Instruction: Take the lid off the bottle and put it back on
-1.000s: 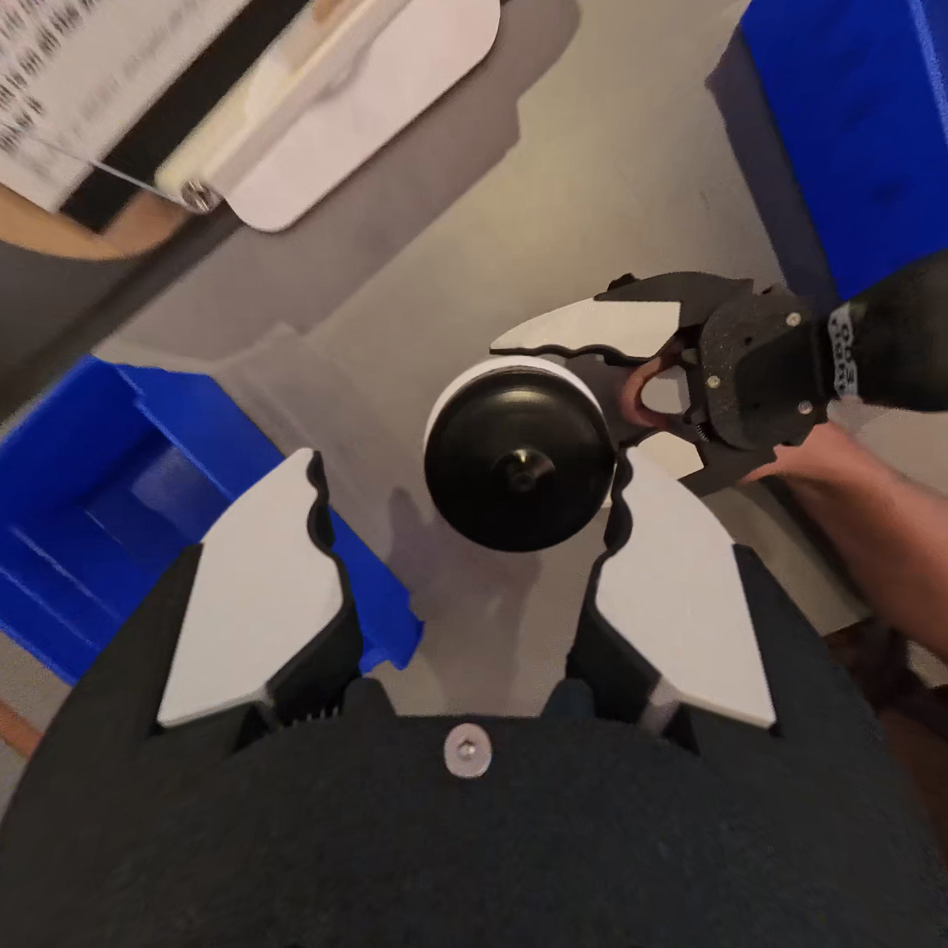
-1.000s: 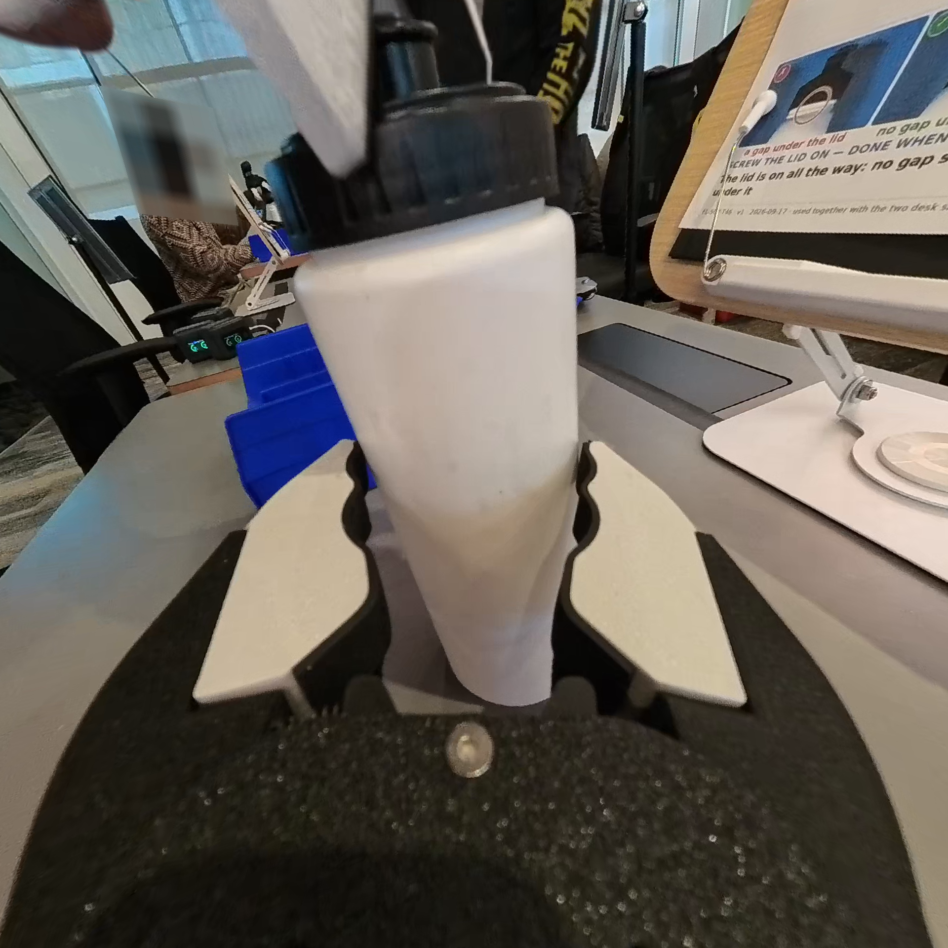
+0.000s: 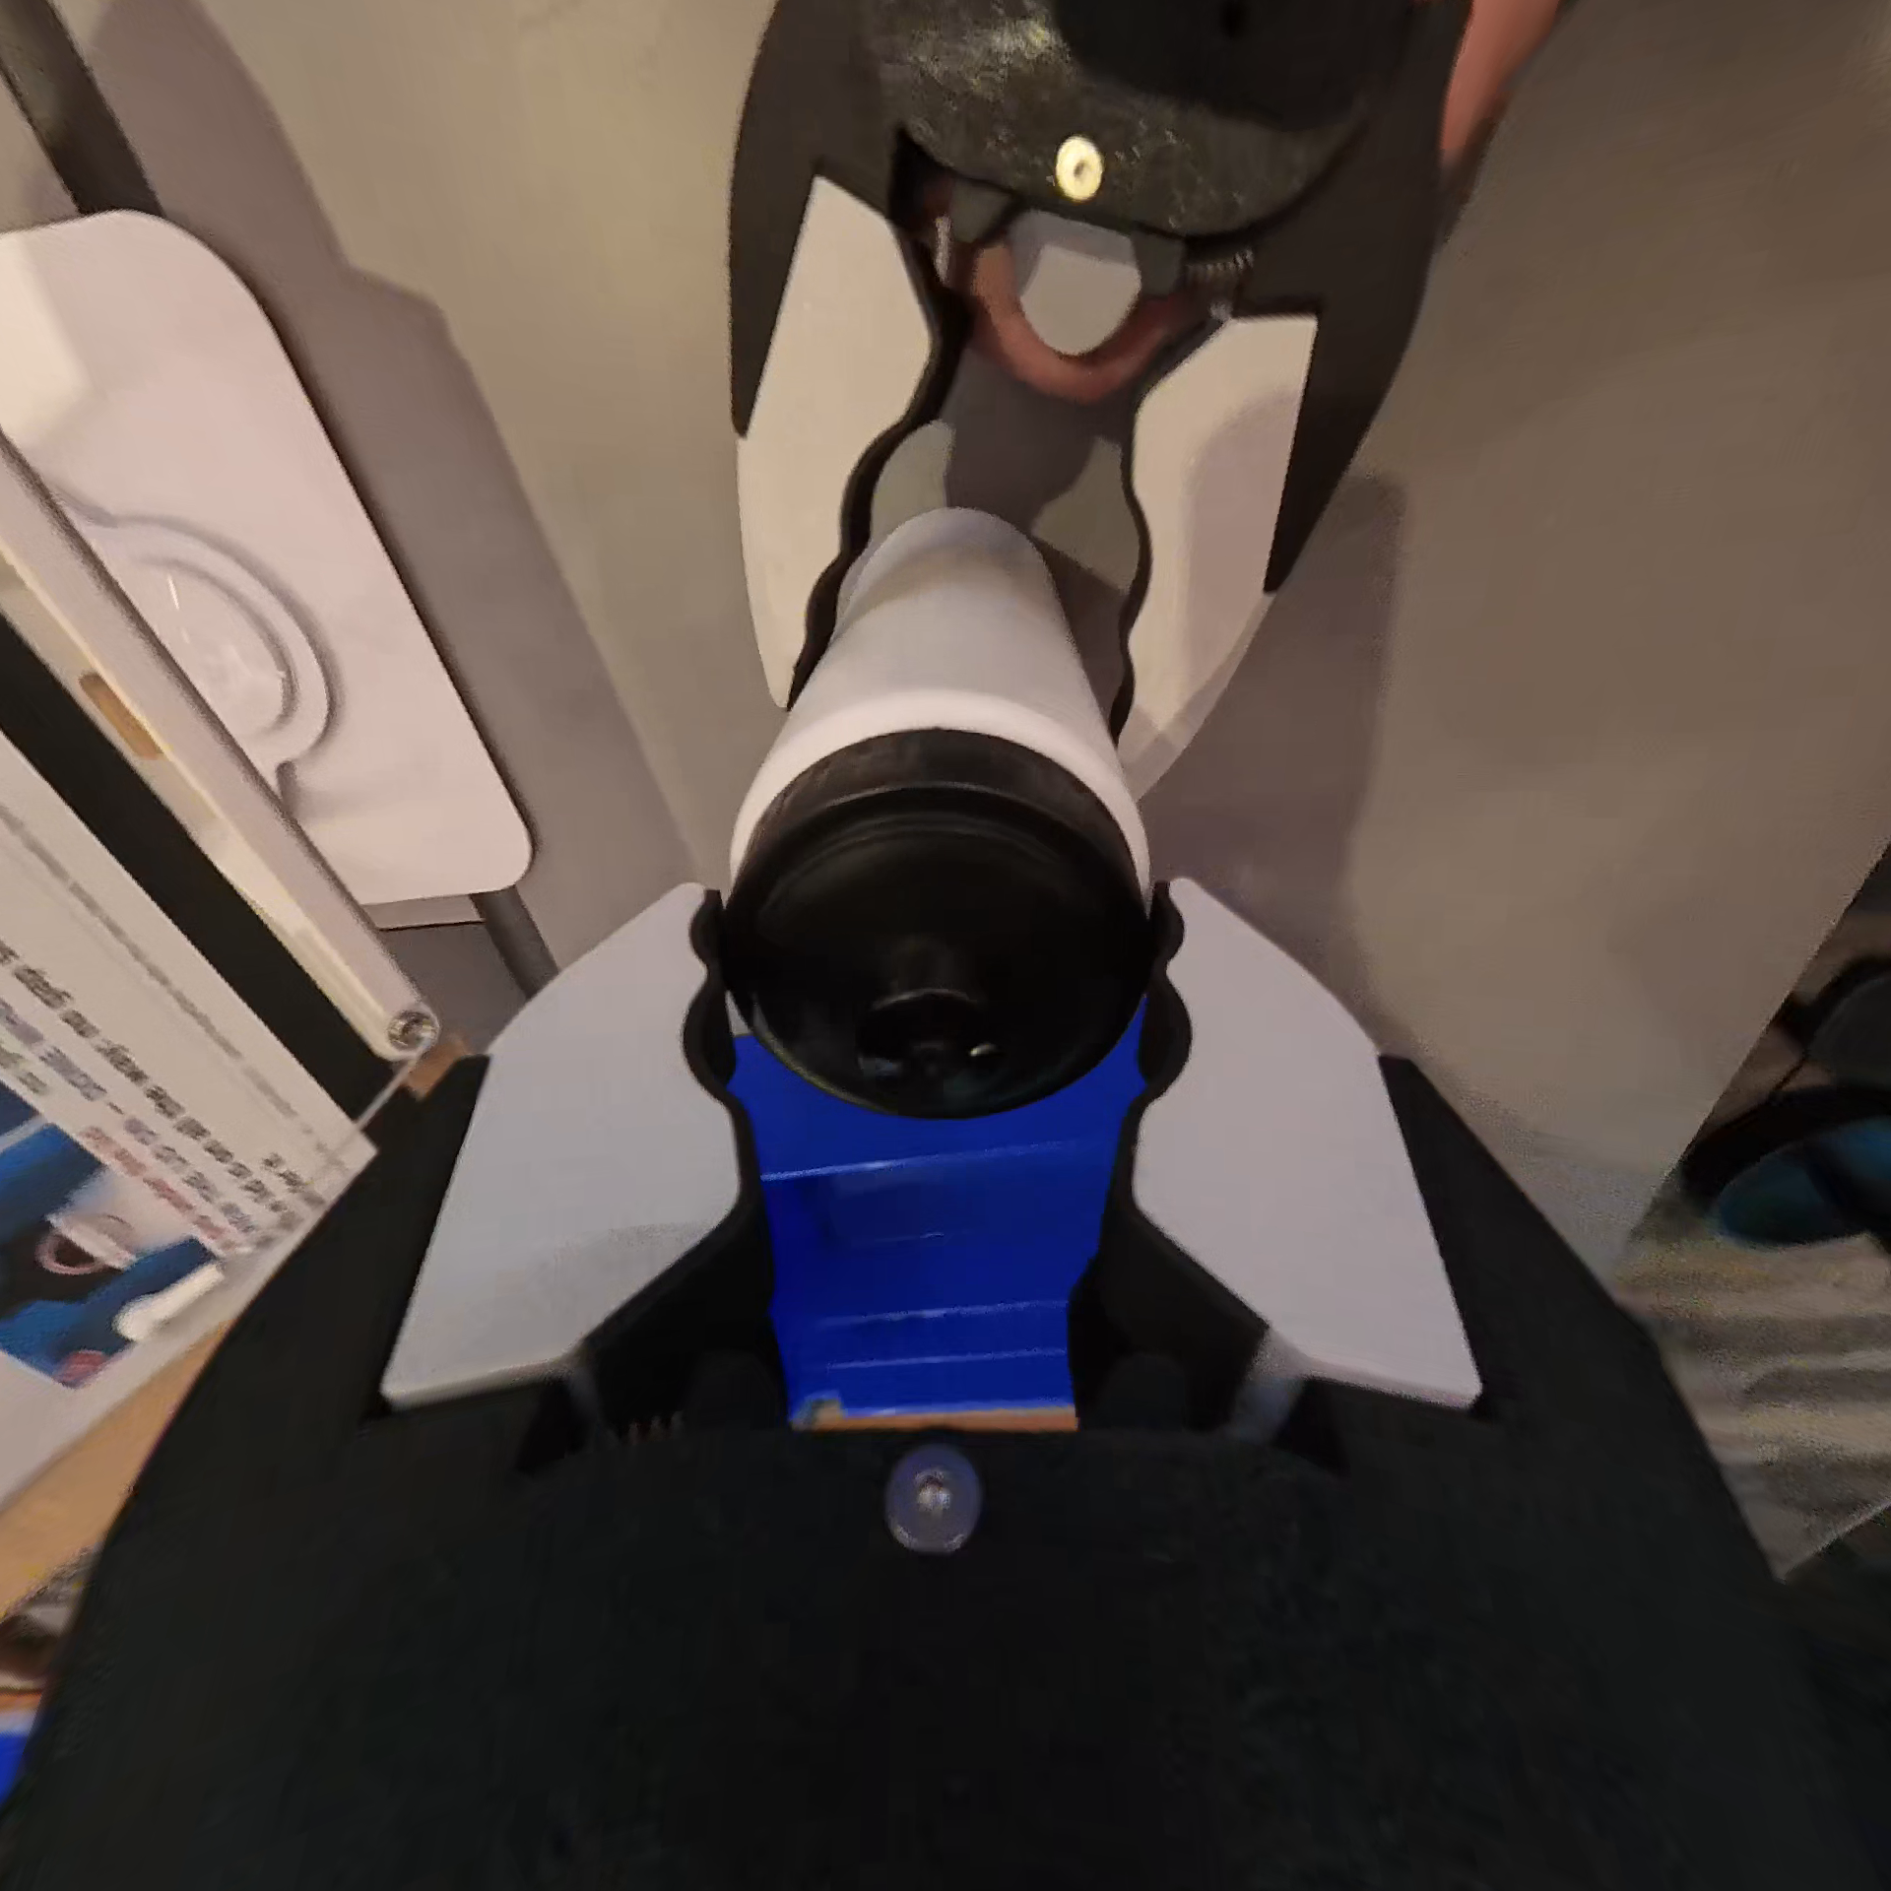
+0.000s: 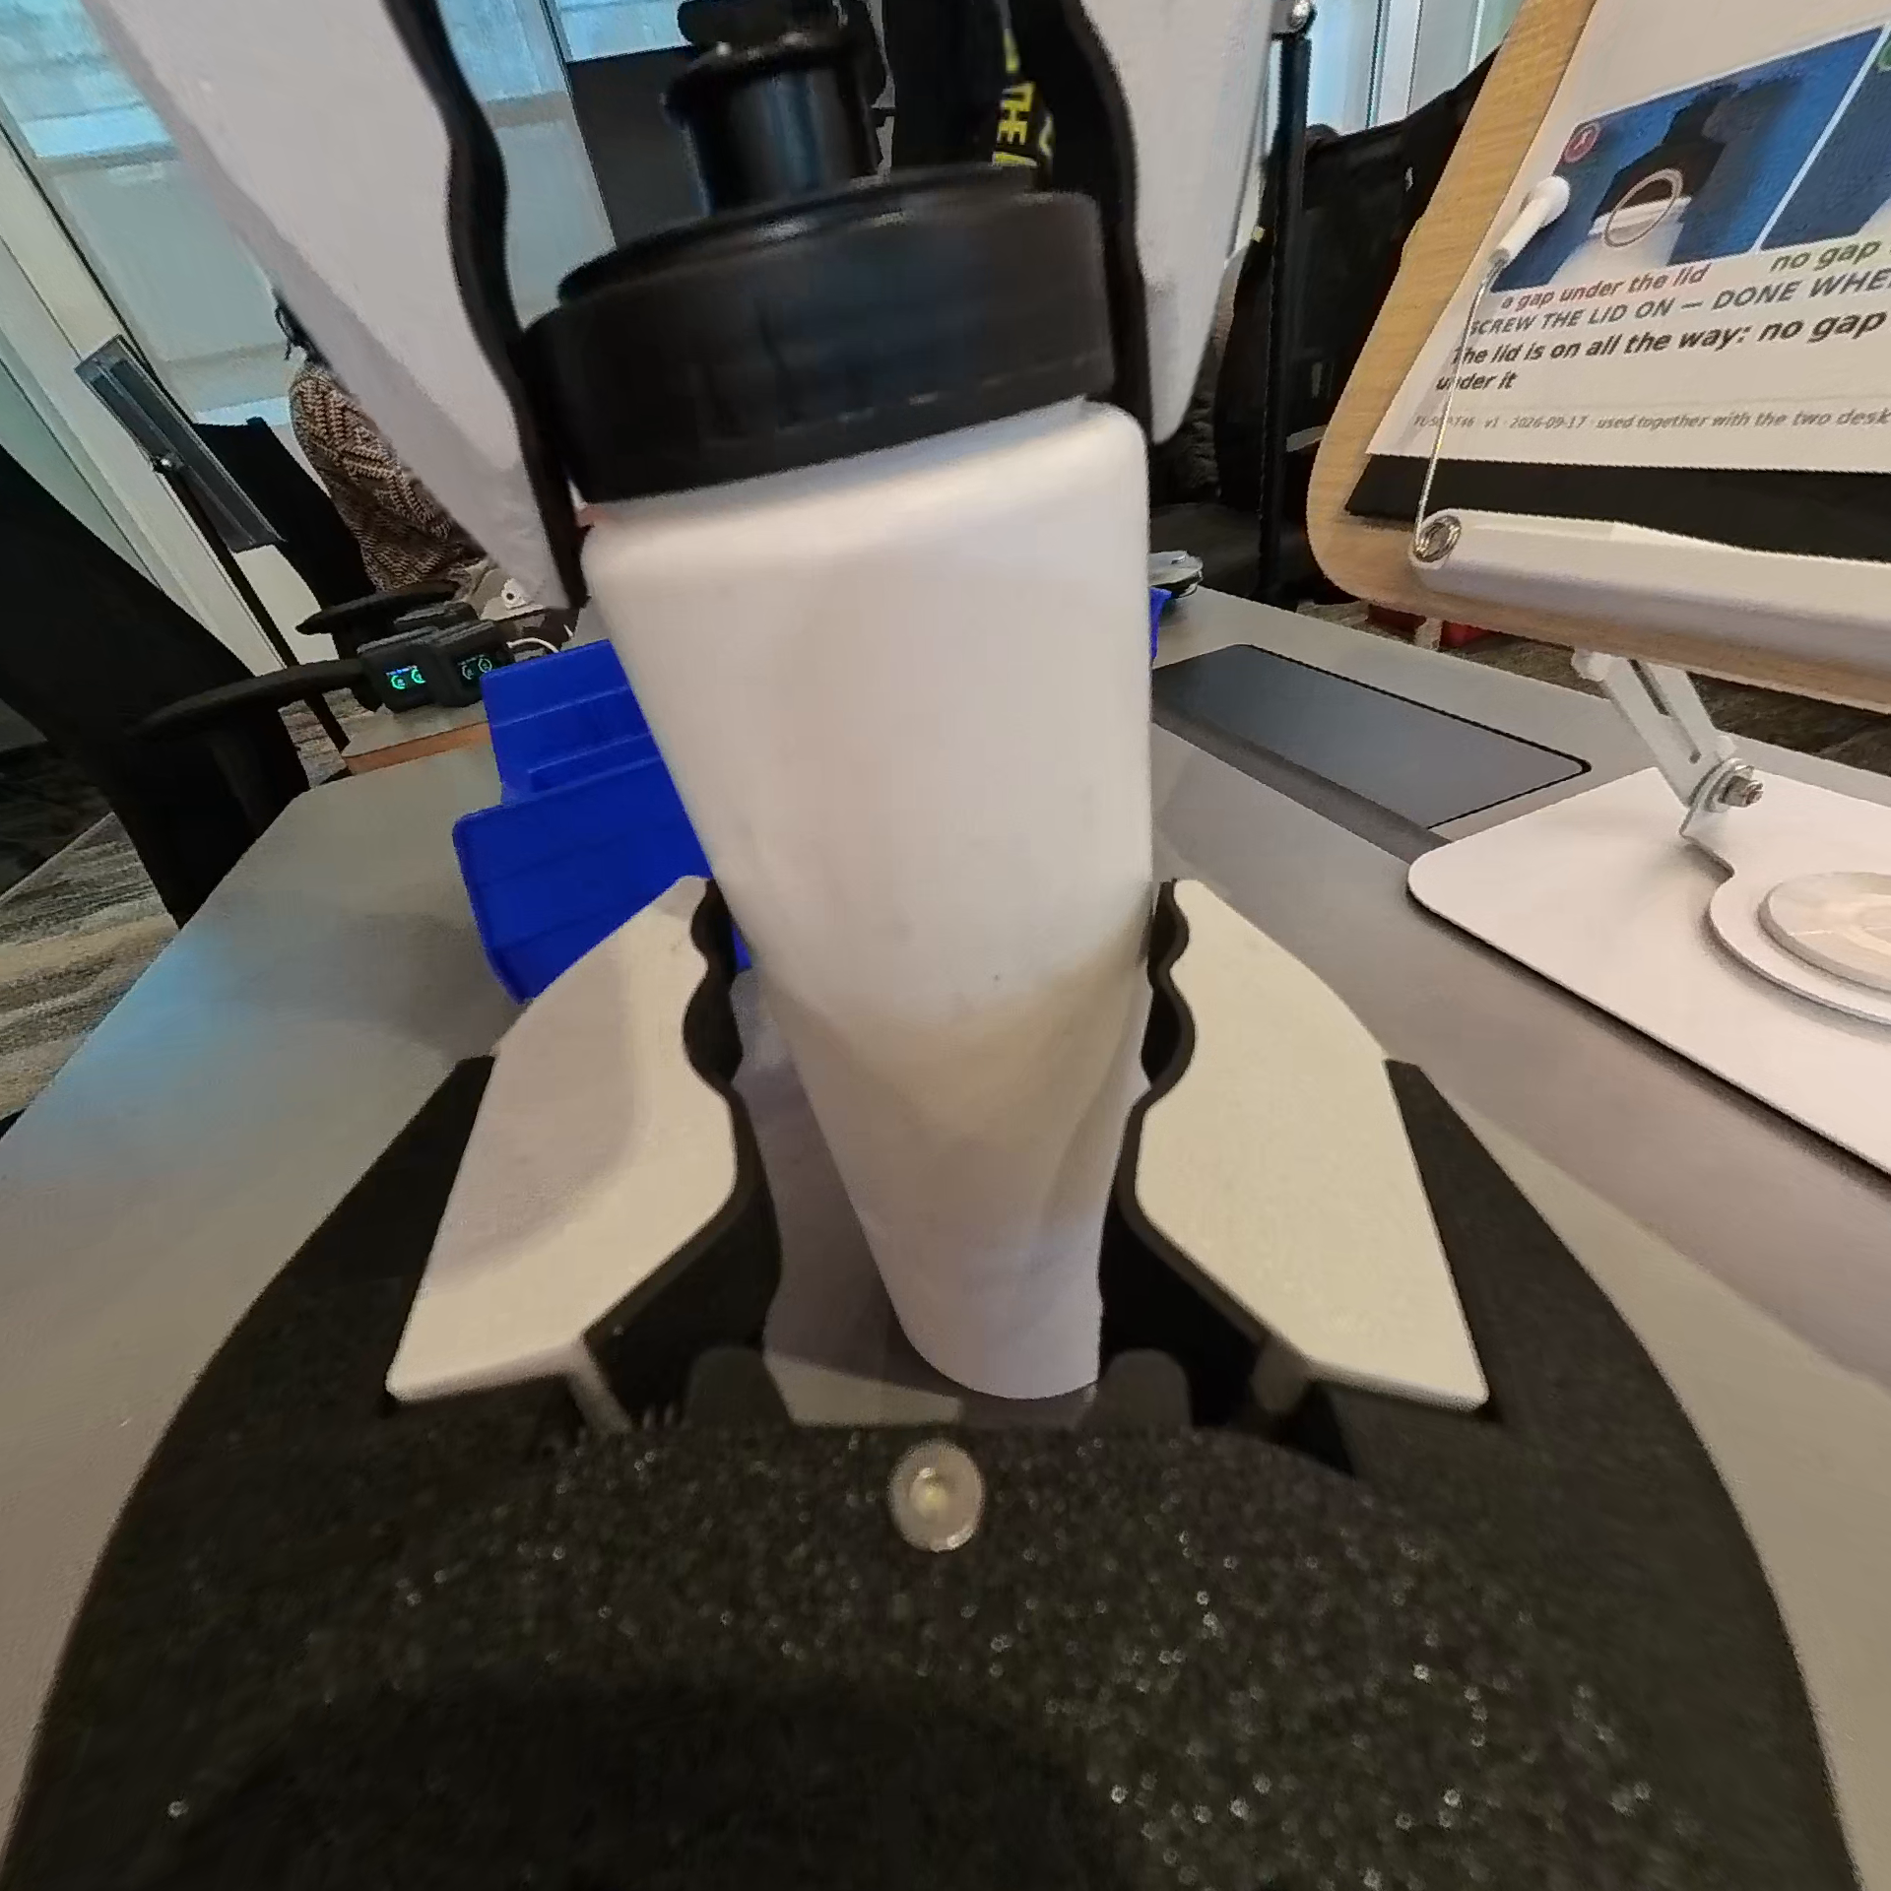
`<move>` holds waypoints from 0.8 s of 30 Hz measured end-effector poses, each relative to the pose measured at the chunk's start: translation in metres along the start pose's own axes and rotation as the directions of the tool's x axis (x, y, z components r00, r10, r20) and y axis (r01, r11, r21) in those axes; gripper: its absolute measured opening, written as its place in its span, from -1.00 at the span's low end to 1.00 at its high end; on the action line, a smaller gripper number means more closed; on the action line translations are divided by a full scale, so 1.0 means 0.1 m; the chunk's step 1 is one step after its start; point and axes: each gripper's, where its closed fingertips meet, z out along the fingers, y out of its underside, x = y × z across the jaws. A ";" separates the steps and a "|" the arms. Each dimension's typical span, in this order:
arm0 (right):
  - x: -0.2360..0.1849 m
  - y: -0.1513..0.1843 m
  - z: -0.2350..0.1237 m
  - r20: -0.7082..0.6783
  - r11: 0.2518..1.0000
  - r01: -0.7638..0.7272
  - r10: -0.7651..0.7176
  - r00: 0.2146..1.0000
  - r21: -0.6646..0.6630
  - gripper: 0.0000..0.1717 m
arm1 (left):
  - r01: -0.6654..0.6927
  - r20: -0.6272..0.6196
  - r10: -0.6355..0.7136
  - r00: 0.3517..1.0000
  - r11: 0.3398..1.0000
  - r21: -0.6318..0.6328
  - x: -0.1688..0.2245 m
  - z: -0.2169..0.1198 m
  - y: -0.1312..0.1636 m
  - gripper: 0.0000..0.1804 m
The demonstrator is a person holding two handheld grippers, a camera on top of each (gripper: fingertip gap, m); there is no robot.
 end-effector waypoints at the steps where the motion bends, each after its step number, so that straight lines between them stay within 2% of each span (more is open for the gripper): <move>1: 0.00 0.00 0.00 -0.001 1.000 0.000 0.000 1.000 0.000 -0.09 | -0.049 0.002 0.049 0.999 0.999 -0.018 -0.01 0.00 0.01 -0.14; 7: 0.01 0.00 0.01 -0.003 1.000 -0.005 0.005 1.000 0.002 -0.10 | -0.311 0.026 0.314 0.949 0.947 -0.081 -0.04 0.00 0.04 -0.14; 12: 0.01 0.01 0.01 -0.002 1.000 -0.011 0.011 1.000 0.002 -0.10 | -0.268 0.064 0.273 0.960 0.960 -0.083 -0.01 -0.01 0.04 -0.10; 16: 0.01 0.01 0.01 -0.003 1.000 -0.020 0.020 1.000 0.005 -0.09 | -0.096 0.038 0.096 0.995 0.995 0.008 0.12 -0.10 0.01 0.15; 19: 0.01 0.01 0.01 -0.003 1.000 -0.024 0.024 1.000 0.006 -0.09 | 0.124 0.039 -0.131 0.991 0.982 0.141 0.12 -0.21 -0.09 0.12; 21: 0.01 0.01 0.01 -0.003 1.000 -0.026 0.026 1.000 0.007 -0.10 | 0.308 0.000 -0.316 0.949 0.924 0.226 0.10 -0.30 -0.15 0.12; 24: 0.01 0.01 0.01 -0.004 1.000 -0.029 0.029 1.000 0.008 -0.09 | 0.587 -0.054 -0.599 0.799 0.757 0.285 -0.01 -0.37 -0.15 0.10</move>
